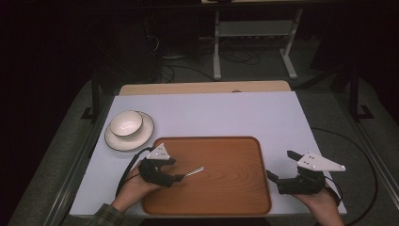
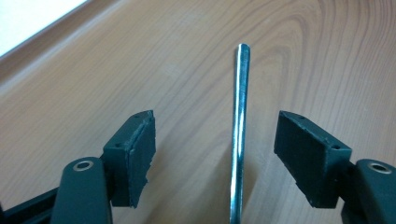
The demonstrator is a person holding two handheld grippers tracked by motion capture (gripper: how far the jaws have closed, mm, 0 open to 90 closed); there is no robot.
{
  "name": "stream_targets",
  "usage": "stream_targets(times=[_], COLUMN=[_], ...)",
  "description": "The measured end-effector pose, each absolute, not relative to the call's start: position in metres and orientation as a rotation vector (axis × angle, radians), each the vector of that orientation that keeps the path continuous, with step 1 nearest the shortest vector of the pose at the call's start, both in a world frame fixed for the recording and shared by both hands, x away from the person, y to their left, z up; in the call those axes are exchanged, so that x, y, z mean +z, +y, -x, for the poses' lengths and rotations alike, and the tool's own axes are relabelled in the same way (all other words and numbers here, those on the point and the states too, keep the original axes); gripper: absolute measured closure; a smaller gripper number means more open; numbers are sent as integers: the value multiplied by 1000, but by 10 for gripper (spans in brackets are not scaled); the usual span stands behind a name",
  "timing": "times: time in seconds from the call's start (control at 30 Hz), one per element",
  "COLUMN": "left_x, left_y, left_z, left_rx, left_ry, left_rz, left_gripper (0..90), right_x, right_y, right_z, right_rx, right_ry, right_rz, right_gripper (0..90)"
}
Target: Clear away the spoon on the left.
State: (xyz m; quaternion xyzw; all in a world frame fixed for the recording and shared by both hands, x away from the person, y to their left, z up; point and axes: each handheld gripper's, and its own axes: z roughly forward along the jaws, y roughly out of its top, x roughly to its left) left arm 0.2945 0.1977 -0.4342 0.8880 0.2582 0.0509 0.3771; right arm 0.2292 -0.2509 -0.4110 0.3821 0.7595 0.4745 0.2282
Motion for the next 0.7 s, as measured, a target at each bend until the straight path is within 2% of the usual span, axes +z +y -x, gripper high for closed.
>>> stream_targets(times=[0.23,0.7], left_x=[-429,-408], left_y=[209,255], left_z=[-296,-293], left_rx=[161,281], left_ry=[686,727], left_rz=[-2214,-2051], left_gripper=[282,189], right_x=[-411,-410], right_y=[-252,-252], right_z=[-229,-228], right_rx=[1312,1311], right_ry=[2087,2086], right_rz=[-1054,-1055], right_gripper=[2,2])
